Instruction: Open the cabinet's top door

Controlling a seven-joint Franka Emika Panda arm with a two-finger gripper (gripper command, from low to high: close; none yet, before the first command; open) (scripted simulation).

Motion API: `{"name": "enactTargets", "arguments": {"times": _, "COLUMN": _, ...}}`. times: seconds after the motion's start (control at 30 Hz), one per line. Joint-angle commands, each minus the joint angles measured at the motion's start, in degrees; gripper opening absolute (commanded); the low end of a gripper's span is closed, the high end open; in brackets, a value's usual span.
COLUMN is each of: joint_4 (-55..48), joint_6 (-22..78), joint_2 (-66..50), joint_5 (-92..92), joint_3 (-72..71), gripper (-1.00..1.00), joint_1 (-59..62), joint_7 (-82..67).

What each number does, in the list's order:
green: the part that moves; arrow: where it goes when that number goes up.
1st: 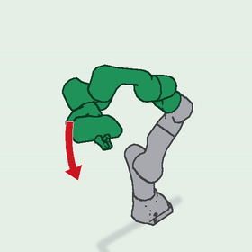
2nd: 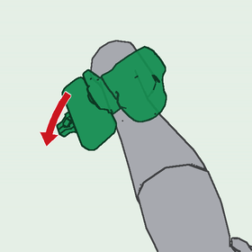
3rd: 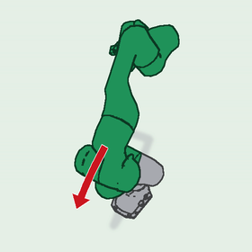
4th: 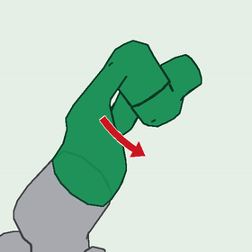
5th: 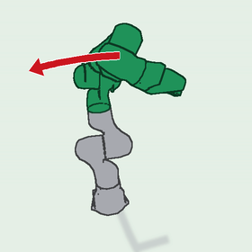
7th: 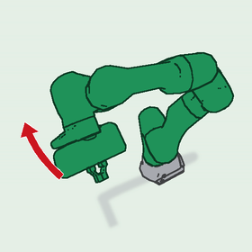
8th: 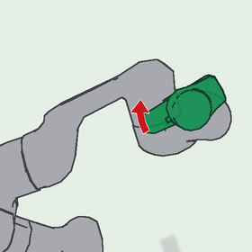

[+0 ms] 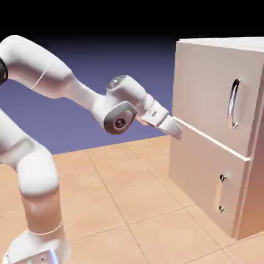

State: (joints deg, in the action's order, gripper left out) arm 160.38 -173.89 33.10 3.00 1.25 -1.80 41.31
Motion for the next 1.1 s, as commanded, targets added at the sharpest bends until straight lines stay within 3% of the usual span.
{"name": "enactTargets", "arguments": {"times": 0.0, "joint_4": -0.5, "joint_6": 0.1, "joint_2": 0.4, "joint_5": 2.5, "joint_3": 1.0, "gripper": 1.0, "joint_1": -0.9, "joint_7": -0.9}}
{"name": "enactTargets", "arguments": {"times": 1.07, "joint_4": -16.9, "joint_6": 3.2, "joint_2": 12.0, "joint_5": 82.2, "joint_3": 34.2, "gripper": 1.0, "joint_1": -30.5, "joint_7": -31.3}}
